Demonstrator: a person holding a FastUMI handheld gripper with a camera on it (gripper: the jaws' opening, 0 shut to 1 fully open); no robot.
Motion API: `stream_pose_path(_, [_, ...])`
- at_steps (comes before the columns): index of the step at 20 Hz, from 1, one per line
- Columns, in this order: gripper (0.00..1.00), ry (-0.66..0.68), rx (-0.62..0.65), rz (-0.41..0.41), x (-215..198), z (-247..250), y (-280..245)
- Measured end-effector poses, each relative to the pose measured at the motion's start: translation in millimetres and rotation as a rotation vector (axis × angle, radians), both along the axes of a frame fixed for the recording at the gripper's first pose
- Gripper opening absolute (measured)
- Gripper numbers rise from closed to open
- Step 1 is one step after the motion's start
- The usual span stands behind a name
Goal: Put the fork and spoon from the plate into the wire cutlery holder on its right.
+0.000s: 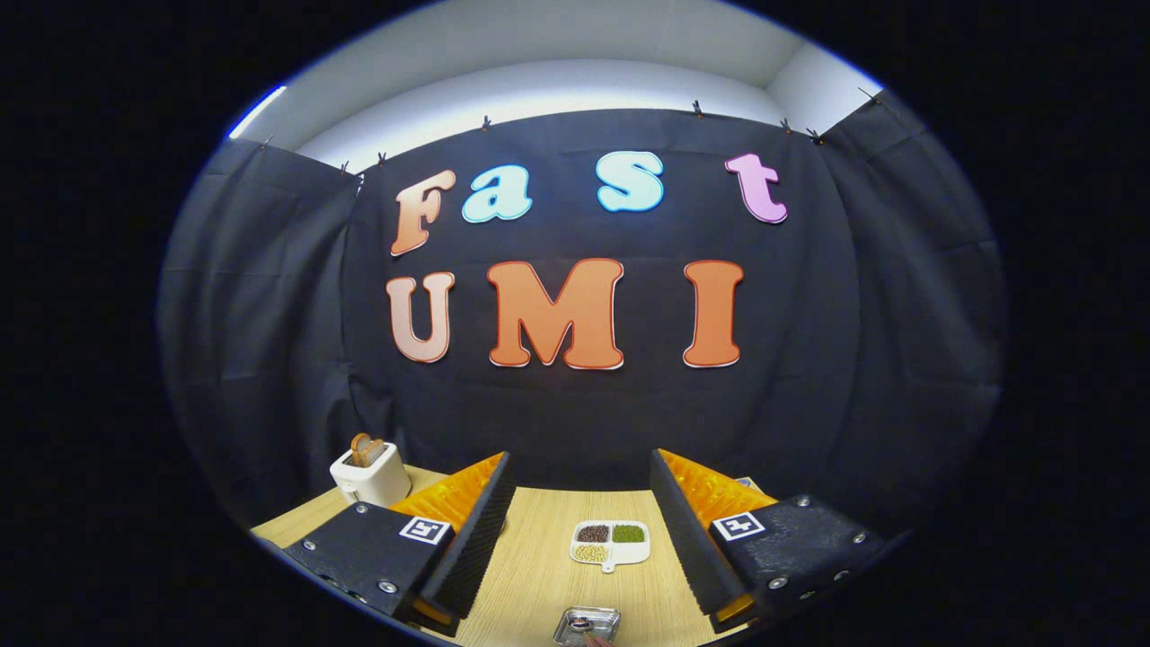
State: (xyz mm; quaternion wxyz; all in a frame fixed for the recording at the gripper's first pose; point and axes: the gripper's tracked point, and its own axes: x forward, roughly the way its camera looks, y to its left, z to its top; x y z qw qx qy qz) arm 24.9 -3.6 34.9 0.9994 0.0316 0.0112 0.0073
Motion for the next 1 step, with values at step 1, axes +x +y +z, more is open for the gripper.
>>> stream_pose_path(1, [0.91,-0.013,0.009,0.003,-0.3,3.5,0.0])
